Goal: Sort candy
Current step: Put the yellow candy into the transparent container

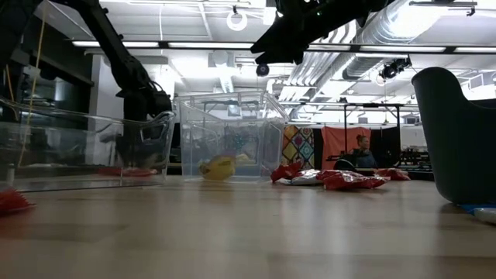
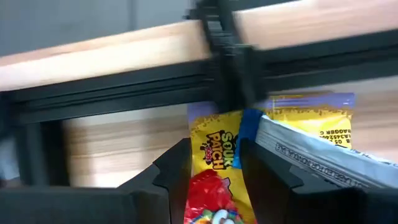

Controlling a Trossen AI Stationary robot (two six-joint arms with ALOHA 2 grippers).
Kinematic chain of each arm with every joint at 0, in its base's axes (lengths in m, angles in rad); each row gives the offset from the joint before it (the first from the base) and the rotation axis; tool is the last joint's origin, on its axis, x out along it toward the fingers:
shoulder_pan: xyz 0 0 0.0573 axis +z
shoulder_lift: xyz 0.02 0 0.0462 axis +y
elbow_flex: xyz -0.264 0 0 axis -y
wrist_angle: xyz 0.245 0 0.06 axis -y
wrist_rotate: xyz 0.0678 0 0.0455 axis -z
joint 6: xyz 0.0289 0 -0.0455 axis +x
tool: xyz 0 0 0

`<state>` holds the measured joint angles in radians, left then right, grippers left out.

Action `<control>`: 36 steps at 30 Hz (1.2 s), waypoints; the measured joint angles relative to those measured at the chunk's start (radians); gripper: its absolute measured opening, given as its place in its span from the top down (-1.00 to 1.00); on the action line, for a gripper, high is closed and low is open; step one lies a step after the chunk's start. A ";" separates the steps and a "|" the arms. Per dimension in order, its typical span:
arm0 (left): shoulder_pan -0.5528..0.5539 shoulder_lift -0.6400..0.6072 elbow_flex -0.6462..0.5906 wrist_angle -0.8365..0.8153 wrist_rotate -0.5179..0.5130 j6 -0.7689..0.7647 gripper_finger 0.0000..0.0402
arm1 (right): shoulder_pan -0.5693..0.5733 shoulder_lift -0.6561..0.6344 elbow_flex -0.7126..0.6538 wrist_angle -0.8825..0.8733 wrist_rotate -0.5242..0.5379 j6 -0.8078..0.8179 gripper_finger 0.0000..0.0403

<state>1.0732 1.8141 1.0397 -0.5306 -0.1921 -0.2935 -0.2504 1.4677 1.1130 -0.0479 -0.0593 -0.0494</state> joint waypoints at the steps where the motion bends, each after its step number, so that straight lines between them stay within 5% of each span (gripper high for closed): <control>1: -0.001 0.000 0.000 0.002 0.028 0.009 0.36 | 0.000 0.000 0.000 0.000 0.000 0.000 -0.24; 14: -0.017 -0.069 -0.005 -0.007 0.247 0.095 0.36 | 0.000 0.000 0.000 0.000 0.000 0.000 -0.24; 36: -0.028 -0.103 -0.100 0.116 0.287 0.131 0.36 | 0.000 0.000 -0.001 -0.017 0.005 0.019 -0.24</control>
<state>1.0451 1.7115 0.9399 -0.4143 0.0948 -0.1623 -0.2504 1.4681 1.1122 -0.0646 -0.0544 -0.0303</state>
